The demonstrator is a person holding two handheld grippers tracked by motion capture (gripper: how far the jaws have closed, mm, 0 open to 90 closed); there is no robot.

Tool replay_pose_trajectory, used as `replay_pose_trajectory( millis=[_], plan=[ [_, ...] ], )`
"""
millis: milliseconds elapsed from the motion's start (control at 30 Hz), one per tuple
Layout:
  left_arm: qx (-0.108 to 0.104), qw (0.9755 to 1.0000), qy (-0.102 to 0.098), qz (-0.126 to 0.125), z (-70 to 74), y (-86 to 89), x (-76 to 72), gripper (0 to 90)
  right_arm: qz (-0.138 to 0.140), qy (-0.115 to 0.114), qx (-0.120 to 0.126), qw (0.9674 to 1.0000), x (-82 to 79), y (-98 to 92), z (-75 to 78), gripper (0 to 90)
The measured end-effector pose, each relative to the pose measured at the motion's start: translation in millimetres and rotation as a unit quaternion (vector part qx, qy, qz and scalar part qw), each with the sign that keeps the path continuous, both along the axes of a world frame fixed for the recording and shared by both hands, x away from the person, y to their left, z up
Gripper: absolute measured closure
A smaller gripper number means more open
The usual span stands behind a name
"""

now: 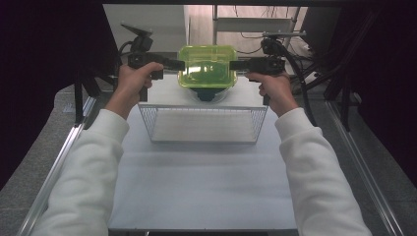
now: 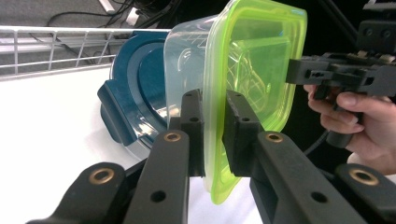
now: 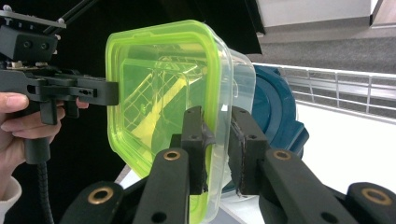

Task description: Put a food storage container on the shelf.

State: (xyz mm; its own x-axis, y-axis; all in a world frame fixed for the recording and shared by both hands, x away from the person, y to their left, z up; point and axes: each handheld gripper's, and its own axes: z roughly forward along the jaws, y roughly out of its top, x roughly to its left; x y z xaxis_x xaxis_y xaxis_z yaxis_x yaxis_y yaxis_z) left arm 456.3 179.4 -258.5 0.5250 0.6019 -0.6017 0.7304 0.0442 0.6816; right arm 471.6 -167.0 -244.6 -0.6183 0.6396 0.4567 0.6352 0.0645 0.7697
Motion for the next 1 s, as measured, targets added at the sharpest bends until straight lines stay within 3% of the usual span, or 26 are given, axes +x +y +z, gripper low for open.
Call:
replay_pose_trajectory(
  millis=[167,467,700,933,1000],
  plan=[
    [-0.007,0.9999,0.01,0.012,-1.5,-0.2,7.1,79.0,-0.001,0.026,0.014,0.9996,10.7,-1.6,-1.9,75.6],
    [-0.03,0.9989,0.024,0.026,-9.4,1.0,18.0,75.9,-0.006,0.054,0.026,0.9982,23.0,-0.4,-7.8,72.9],
    [-0.05,0.9977,0.038,0.026,-16.3,3.6,25.2,73.2,-0.009,0.092,0.071,0.9932,34.4,-5.4,-18.0,71.3],
    [-0.082,0.995,0.051,0.026,-26.3,6.2,29.6,69.6,-0.008,0.114,0.112,0.9871,37.7,-10.3,-27.1,68.9],
    [-0.085,0.9948,0.05,0.025,-27.2,5.0,29.8,68.9,-0.012,0.11,0.114,0.9872,37.4,-11.1,-27.6,68.7]
  ],
)
